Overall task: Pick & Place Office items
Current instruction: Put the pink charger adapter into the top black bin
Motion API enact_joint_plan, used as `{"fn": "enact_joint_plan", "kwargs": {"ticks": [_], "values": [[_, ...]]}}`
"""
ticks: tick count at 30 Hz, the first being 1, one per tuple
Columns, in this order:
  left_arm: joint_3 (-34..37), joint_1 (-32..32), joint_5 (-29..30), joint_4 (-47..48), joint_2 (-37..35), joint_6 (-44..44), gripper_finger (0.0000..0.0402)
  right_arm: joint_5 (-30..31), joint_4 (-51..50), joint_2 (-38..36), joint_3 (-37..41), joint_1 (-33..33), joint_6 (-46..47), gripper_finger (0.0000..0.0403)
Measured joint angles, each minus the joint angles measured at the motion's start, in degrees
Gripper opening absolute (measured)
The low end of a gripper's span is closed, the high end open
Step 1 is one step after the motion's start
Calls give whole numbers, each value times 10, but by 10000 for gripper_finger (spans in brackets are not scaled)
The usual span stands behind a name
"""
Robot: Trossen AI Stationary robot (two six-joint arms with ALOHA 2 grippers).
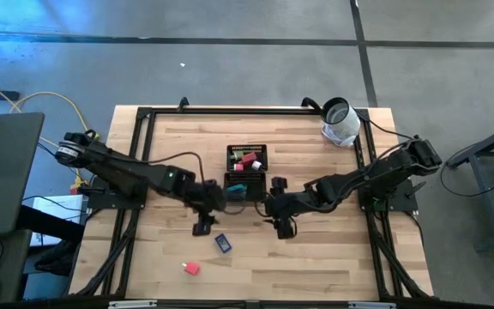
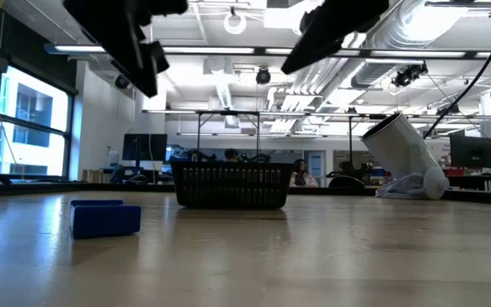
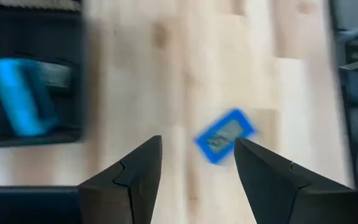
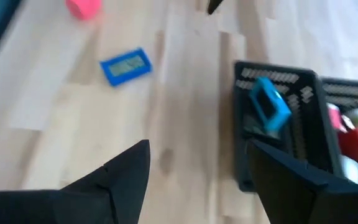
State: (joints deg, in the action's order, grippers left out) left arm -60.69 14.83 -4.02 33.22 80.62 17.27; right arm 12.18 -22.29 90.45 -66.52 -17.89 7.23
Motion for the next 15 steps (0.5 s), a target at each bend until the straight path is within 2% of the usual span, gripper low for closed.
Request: {"fn": "enact_joint_plan", "kwargs": {"ticks": [7, 15], "values": [[0, 59, -56, 0, 0, 68, 196, -65, 57, 0, 0, -1, -10, 250], [0, 140, -38, 23, 0, 189, 196, -62, 69, 0, 0, -19, -9, 250]]}}
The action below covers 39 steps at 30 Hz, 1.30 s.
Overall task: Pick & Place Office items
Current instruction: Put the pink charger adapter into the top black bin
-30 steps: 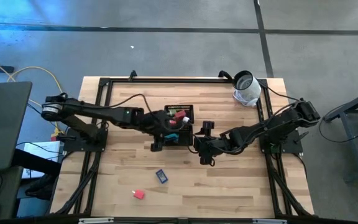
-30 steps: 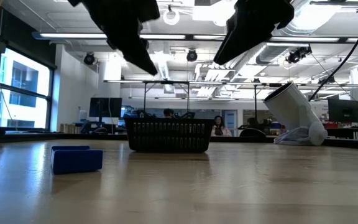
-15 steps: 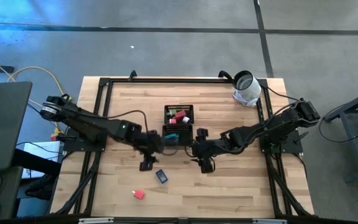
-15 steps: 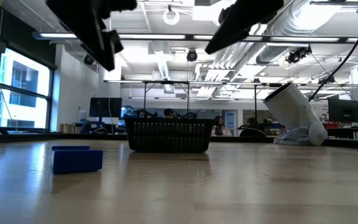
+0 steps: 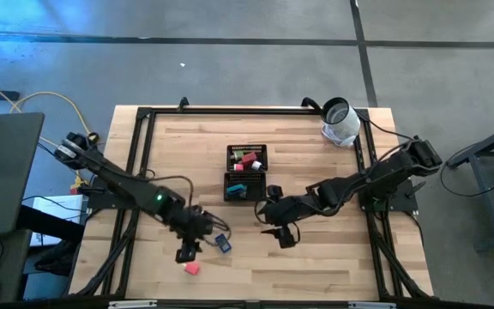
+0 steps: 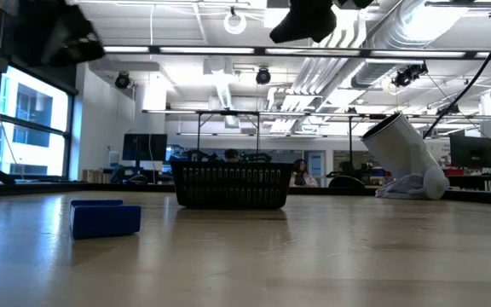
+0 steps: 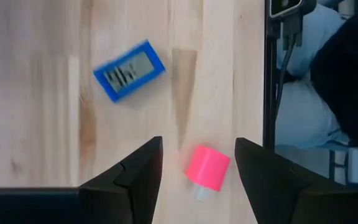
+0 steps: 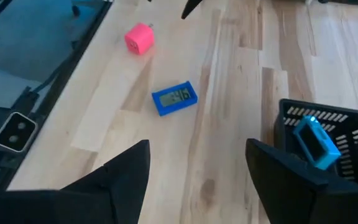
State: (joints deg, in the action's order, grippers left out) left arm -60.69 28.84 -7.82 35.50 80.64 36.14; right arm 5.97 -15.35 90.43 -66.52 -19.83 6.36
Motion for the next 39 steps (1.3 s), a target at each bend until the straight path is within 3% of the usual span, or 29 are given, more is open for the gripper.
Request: {"fn": "enact_joint_plan", "kwargs": {"ticks": [7, 13, 23, 29, 39], "values": [[0, 76, 76, 3, 4, 118, 196, 1, 32, 0, 0, -15, 0, 250], [0, 127, 136, 4, 44, 141, 196, 16, 42, 0, 0, -22, 9, 250], [0, 143, 105, 85, 95, 109, 196, 27, 90, 0, 0, -46, -1, 250], [0, 162, 68, 53, 96, 109, 196, 57, 98, 1, 0, -47, 12, 250], [0, 211, 21, -22, 96, 101, 196, 61, 226, 74, 0, -42, 19, 250]]}}
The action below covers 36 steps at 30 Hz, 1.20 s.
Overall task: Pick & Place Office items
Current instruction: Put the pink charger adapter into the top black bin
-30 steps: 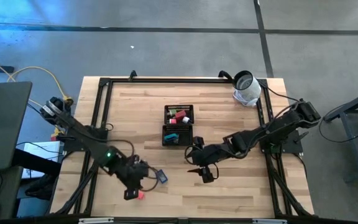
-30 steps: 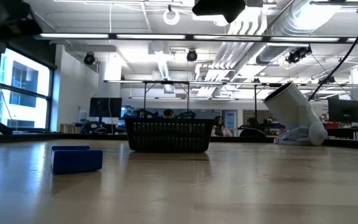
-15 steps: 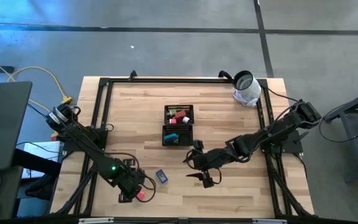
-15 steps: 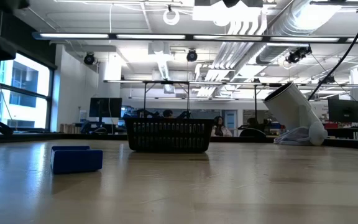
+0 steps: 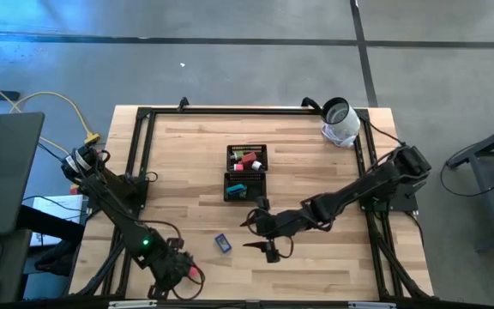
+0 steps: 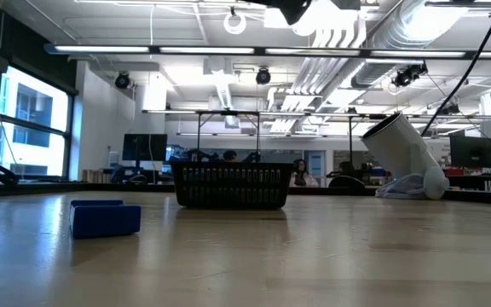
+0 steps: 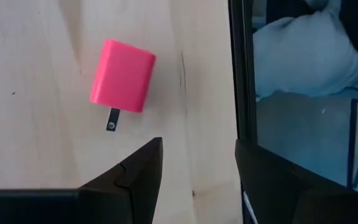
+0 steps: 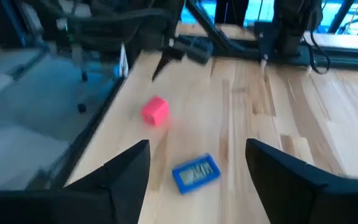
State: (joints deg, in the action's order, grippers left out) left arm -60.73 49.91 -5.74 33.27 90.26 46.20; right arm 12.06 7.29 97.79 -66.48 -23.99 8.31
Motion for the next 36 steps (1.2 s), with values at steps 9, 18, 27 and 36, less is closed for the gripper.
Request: {"fn": "enact_joint_plan", "kwargs": {"ticks": [9, 18, 27, 36], "values": [[0, 0, 15, 20, 0, -96, 196, 18, 68, 11, -1, -2, 30, 250], [0, -12, 60, 19, 0, -161, 196, 45, 80, 11, -1, -10, 51, 250], [0, -37, 59, -8, 0, -174, 196, 49, 77, 11, -1, -19, 54, 250], [1, -40, 53, -22, 34, -182, 196, 60, 64, 11, -1, -23, 53, 250]]}}
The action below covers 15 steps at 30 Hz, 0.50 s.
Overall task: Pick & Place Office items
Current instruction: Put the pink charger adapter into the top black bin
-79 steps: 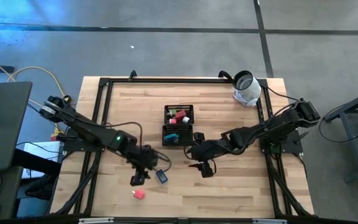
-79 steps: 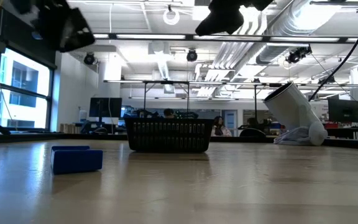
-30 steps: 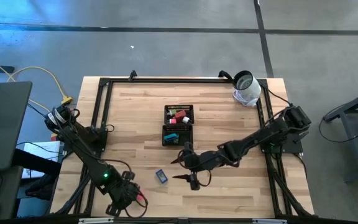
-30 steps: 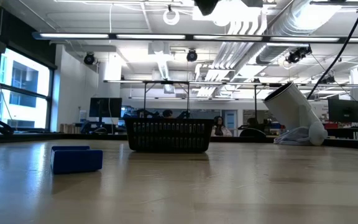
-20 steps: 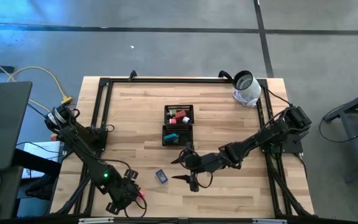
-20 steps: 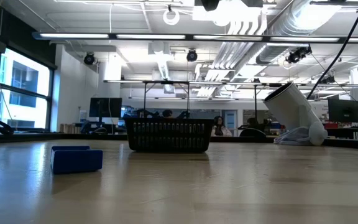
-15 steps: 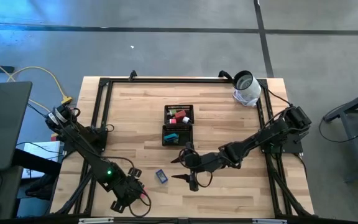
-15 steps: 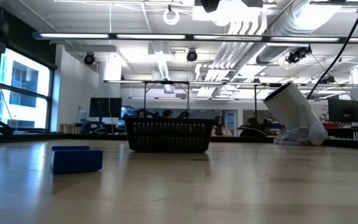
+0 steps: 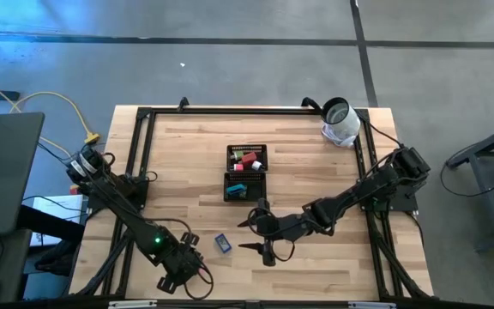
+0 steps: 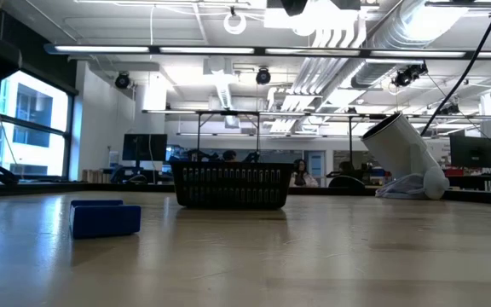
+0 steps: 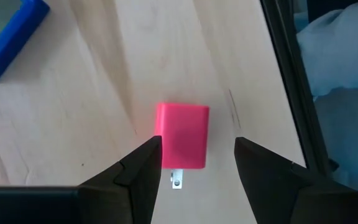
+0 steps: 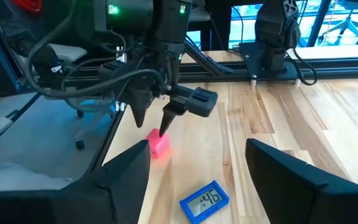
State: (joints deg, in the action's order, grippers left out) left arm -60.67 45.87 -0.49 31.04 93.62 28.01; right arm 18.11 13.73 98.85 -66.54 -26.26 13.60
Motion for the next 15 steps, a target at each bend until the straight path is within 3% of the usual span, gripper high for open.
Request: {"fn": "enact_joint_plan", "kwargs": {"ticks": [15], "values": [[0, -5, 11, -16, 0, -11, 196, 0, -2, 0, 0, 0, 1, 250]]}}
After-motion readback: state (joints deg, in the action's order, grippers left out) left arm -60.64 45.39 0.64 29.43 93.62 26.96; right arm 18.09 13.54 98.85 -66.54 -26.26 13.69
